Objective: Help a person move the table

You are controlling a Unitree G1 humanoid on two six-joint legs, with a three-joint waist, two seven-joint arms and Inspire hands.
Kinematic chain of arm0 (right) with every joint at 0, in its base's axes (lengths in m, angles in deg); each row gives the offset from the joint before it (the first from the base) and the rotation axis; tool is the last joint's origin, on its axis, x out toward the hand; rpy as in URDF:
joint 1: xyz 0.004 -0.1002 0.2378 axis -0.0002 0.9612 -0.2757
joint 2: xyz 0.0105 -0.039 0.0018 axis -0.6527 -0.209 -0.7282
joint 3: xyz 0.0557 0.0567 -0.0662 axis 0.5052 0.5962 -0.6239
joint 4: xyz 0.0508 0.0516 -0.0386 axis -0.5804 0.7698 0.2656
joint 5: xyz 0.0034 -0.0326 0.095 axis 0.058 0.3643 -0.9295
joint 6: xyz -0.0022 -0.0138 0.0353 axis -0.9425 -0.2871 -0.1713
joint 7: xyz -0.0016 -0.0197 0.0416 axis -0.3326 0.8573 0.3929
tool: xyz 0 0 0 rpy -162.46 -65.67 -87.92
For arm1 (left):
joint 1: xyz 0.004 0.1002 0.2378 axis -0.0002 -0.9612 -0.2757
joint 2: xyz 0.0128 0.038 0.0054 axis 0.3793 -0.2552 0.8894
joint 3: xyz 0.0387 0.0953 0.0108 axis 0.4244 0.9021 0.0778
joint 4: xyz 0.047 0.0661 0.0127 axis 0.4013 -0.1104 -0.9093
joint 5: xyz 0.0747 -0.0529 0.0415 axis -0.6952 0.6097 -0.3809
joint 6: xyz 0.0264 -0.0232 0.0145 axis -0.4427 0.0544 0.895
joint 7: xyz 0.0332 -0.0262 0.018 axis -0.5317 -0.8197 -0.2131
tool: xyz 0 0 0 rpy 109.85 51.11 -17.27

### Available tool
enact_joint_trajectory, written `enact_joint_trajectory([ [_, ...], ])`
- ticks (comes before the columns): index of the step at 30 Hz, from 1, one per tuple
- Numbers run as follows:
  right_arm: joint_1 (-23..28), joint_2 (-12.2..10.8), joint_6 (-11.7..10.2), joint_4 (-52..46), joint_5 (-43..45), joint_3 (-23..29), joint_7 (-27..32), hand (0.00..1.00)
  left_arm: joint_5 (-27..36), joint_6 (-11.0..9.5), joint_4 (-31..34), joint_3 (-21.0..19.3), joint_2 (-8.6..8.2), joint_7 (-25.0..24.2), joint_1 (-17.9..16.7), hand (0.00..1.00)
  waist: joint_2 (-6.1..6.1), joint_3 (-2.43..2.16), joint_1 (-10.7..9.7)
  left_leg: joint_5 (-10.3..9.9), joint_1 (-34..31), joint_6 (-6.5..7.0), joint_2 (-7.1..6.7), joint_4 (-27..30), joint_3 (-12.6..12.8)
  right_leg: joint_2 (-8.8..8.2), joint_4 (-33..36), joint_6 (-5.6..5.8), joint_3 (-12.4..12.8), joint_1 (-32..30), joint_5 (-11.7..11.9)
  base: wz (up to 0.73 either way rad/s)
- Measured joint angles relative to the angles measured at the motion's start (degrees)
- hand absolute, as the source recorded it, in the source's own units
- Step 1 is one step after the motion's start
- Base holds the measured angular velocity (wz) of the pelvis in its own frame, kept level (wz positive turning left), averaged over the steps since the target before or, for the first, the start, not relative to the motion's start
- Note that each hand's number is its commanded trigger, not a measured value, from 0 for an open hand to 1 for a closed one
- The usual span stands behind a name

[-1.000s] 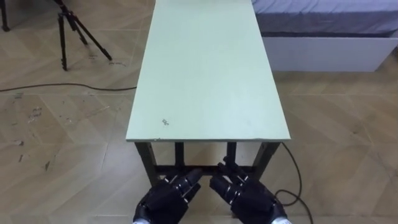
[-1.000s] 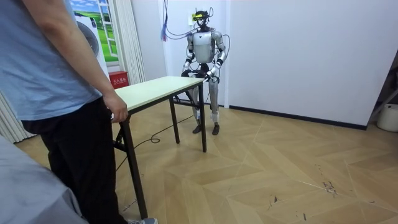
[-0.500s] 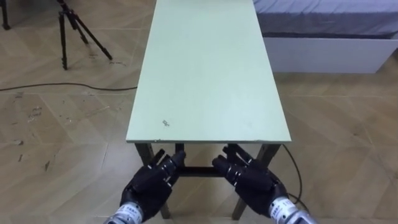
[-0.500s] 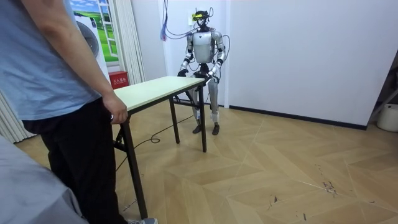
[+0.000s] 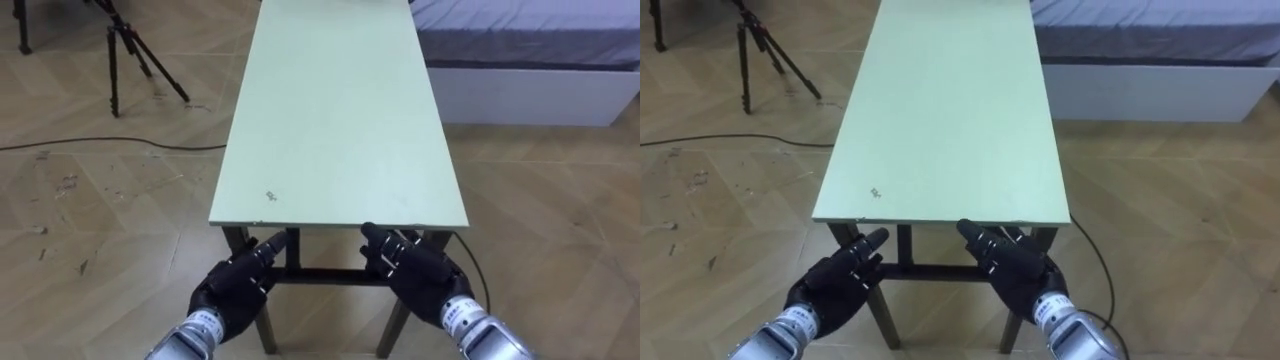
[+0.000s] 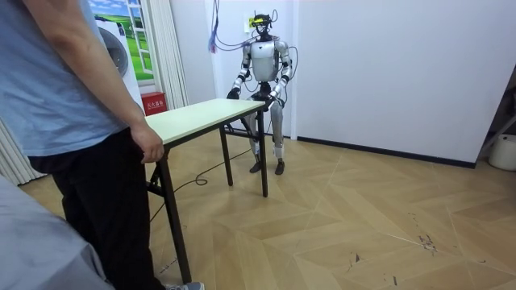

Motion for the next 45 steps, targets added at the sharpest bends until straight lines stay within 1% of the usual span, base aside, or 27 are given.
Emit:
enact_joint_trajectory([
  [1,-0.4,0.0,0.0,0.0,0.1,0.1,0.0,0.00,0.1,0.3,0.0,-0.6,-0.28,0.0,0.3,0.00,0.09,0.03,0.0,0.0,-0.3,0.04,-0.03,0.1,-0.1,0.00,0.3,-0.06,0.1,-0.5,0.0,-0.04],
  [3,-0.7,0.0,0.2,0.0,0.3,0.1,0.4,0.00,0.1,0.4,0.0,-0.8,-0.28,0.2,0.4,0.00,0.19,0.01,0.1,0.1,-0.4,0.12,-0.01,0.2,-0.1,0.01,0.7,-0.09,0.5,-0.8,0.1,-0.06],
  [6,-1.2,0.0,0.2,0.4,0.2,0.6,0.5,0.00,0.1,0.5,0.0,-0.8,-0.29,1.1,1.1,0.00,0.41,0.06,-0.1,0.1,-1.1,0.12,0.03,0.7,-0.1,-0.02,0.7,-0.25,0.5,-1.2,0.2,0.00],
  [8,-1.2,-0.2,0.2,0.4,0.2,1.7,0.6,0.00,0.1,0.6,0.0,-0.8,-0.29,1.5,1.5,0.00,0.59,0.11,-0.1,0.1,-1.4,0.12,0.05,0.9,0.0,-0.03,0.7,-0.31,0.5,-1.5,0.2,0.00],
  [13,-1.3,-0.3,0.2,0.4,0.2,3.0,0.6,0.00,0.1,0.7,0.0,-0.8,-0.30,1.6,2.2,0.00,0.98,0.08,-0.1,0.2,-2.0,0.18,0.05,0.9,0.0,0.06,0.7,-0.36,0.8,-2.2,0.2,0.00],
  [15,-1.6,-0.8,0.2,1.1,0.1,3.9,0.6,0.00,0.1,0.7,0.0,-0.9,-0.33,1.4,3.2,0.00,1.01,0.09,0.1,0.2,-2.0,0.19,0.05,0.9,0.0,0.08,0.7,-0.37,0.9,-2.3,0.2,-0.02],
  [16,-2.7,-1.1,0.2,2.4,0.1,4.1,0.6,0.00,0.1,0.7,0.0,-1.3,-0.43,1.2,3.8,0.00,1.03,0.08,-0.2,0.2,-2.0,0.19,0.05,0.9,0.0,0.10,0.7,-0.37,1.0,-2.3,0.2,0.00],
  [18,-3.3,-1.2,0.2,3.2,0.2,4.1,0.6,0.00,-0.1,0.7,0.4,-1.7,-1.06,1.2,5.1,0.00,1.02,0.08,-0.4,0.2,-2.1,0.19,0.02,0.9,0.0,0.01,0.6,-0.36,0.7,-2.3,0.2,0.00],
  [19,-3.6,-1.4,0.2,3.4,0.2,4.2,0.6,0.00,-0.2,0.8,0.8,-2.0,-1.65,1.4,5.7,0.00,1.02,0.08,-0.4,0.2,-2.2,0.19,-0.02,0.9,0.0,-0.03,0.6,-0.35,0.7,-2.3,0.2,0.00],
  [20,-3.7,-1.5,0.2,3.4,0.2,4.3,0.6,0.00,-1.3,0.8,0.8,-2.2,-2.08,1.6,5.8,0.00,1.02,0.08,-0.4,0.2,-2.2,0.19,-0.02,0.9,-0.1,-0.03,0.5,-0.34,0.5,-2.3,0.2,0.00],
  [23,-3.8,-1.5,0.3,3.5,0.1,4.2,0.6,0.00,-1.2,0.8,1.0,-2.2,-2.08,1.6,5.8,0.00,0.99,0.06,-0.4,0.2,-2.2,0.19,-0.02,0.8,-0.3,-0.12,0.5,-0.35,0.0,-2.3,0.2,0.01],
  [26,-6.1,-1.7,0.3,6.0,0.1,3.8,0.6,0.00,-1.1,1.1,1.1,-2.2,-2.09,1.6,6.0,0.00,0.98,0.07,-0.4,0.2,-2.2,0.19,-0.01,0.8,-0.2,-0.14,0.5,-0.34,-0.1,-2.3,0.2,0.00],
  [28,-7.3,-2.4,0.4,7.5,0.2,3.8,0.6,0.00,-1.1,1.1,1.1,-2.1,-2.10,2.1,6.2,0.00,0.90,0.07,-0.6,0.2,-2.3,0.19,-0.02,0.9,-0.3,-0.19,0.5,-0.34,-0.2,-2.3,0.2,0.00],
  [36,-8.0,-2.7,0.3,7.4,0.1,3.8,0.6,0.00,-1.1,1.1,1.9,-2.2,-1.99,2.5,6.6,0.00,0.73,0.06,-1.1,0.2,-4.0,0.19,-0.08,1.7,-0.2,-0.48,0.6,-0.30,-0.3,-3.6,0.3,0.01],
  [41,-8.0,-2.9,0.3,7.4,0.0,3.8,0.6,0.00,-1.0,1.1,2.3,-2.3,-2.03,3.4,6.6,0.00,0.73,0.06,-1.2,0.2,-4.0,0.19,-0.04,1.7,-0.4,-0.47,0.6,-0.32,-0.3,-3.6,0.4,0.00],
  [44,-8.0,-3.1,0.3,7.3,-0.1,3.8,0.6,0.00,0.6,1.1,2.4,-3.0,-2.78,4.9,6.8,0.00,0.73,0.06,-0.9,0.2,-3.7,0.19,-0.05,1.6,-0.4,-0.41,0.8,-0.34,-0.1,-3.6,0.4,-0.04],
  [45,-8.0,-3.1,0.3,7.3,-0.6,3.8,0.7,0.00,1.5,1.1,2.4,-3.0,-2.81,5.3,6.9,0.00,0.73,0.06,-0.9,0.2,-3.7,0.19,-0.06,1.6,-0.4,-0.41,0.8,-0.34,-0.1,-3.6,0.4,0.00],
])
